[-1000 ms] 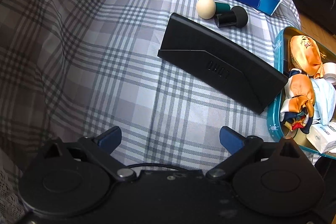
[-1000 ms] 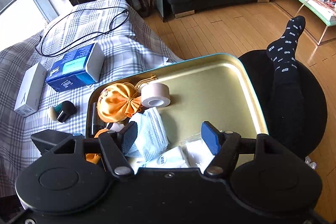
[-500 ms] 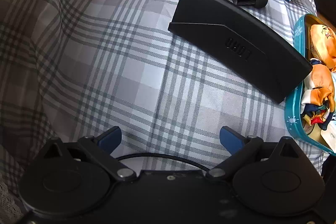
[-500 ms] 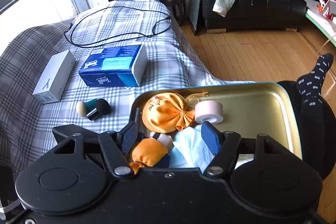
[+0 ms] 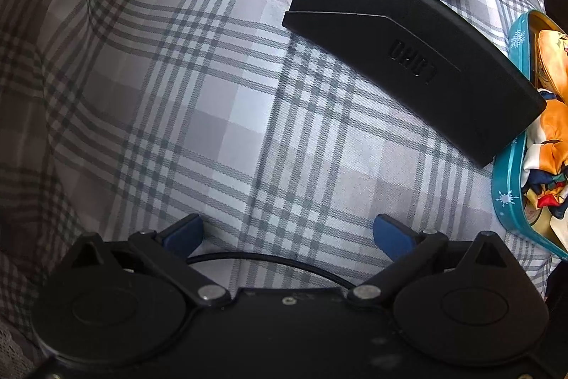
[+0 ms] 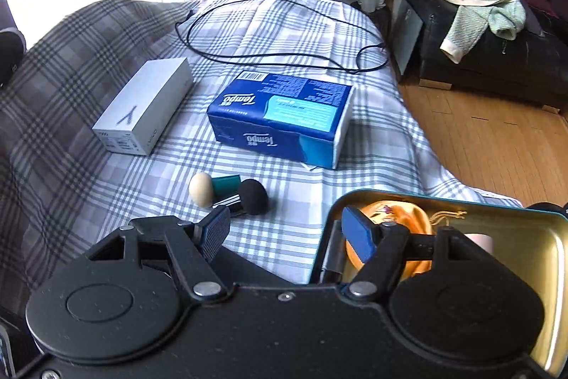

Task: Organize soft objects
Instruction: 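Move the right gripper to the black makeup brush and grasp it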

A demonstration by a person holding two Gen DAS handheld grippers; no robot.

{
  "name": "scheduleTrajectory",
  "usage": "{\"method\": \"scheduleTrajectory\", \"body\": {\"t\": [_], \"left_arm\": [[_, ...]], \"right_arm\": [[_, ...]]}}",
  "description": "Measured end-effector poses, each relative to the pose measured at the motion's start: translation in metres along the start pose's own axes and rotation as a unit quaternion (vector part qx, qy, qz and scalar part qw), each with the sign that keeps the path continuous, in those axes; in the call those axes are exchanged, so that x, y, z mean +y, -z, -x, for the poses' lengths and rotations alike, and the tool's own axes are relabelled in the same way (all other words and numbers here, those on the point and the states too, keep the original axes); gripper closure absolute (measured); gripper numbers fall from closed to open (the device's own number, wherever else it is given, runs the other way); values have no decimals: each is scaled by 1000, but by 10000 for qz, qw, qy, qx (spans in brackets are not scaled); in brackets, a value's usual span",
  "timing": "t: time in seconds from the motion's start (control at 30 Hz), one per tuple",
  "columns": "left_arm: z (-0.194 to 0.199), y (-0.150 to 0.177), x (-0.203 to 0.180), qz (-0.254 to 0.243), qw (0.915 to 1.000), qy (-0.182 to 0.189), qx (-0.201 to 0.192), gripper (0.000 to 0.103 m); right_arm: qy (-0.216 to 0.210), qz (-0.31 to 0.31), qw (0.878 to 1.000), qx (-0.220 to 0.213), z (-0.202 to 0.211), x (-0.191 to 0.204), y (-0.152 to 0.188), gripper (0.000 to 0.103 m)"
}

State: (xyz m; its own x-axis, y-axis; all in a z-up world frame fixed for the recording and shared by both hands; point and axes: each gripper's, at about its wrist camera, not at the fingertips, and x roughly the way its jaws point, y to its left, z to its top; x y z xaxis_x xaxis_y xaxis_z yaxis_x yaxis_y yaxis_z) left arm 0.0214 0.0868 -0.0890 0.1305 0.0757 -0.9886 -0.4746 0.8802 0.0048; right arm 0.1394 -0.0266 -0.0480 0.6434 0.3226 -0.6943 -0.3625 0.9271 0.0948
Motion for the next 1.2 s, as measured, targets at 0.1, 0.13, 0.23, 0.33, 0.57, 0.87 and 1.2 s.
{"method": "scheduleTrajectory", "body": {"t": [0.1, 0.13, 0.23, 0.33, 0.57, 0.87, 1.2], "left_arm": [[-2, -1, 1, 60, 10000, -3, 20, 0], [-3, -2, 2, 67, 10000, -9, 22, 0], [-5, -2, 4, 122, 9999, -11, 49, 0], [-5, -2, 6, 191, 9998, 22, 89, 0], [-5, 1, 14, 311, 9993, 29, 185, 0], [-5, 0, 15, 400, 9991, 17, 157, 0], [-4, 1, 12, 323, 9994, 30, 86, 0]], "right_arm": [[-78, 244, 9995, 175, -17, 15, -3, 36], [-101, 326, 9991, 234, -23, 20, -4, 36], [-163, 571, 9976, 367, -37, 33, -6, 36], [-151, 867, 9949, 498, -52, 45, -8, 36], [-110, 1260, 9892, 735, -79, 60, -13, 36], [66, 1398, 9862, 889, -99, 63, -15, 35], [-173, 1060, 9877, 1133, -101, 49, -17, 37]]}}
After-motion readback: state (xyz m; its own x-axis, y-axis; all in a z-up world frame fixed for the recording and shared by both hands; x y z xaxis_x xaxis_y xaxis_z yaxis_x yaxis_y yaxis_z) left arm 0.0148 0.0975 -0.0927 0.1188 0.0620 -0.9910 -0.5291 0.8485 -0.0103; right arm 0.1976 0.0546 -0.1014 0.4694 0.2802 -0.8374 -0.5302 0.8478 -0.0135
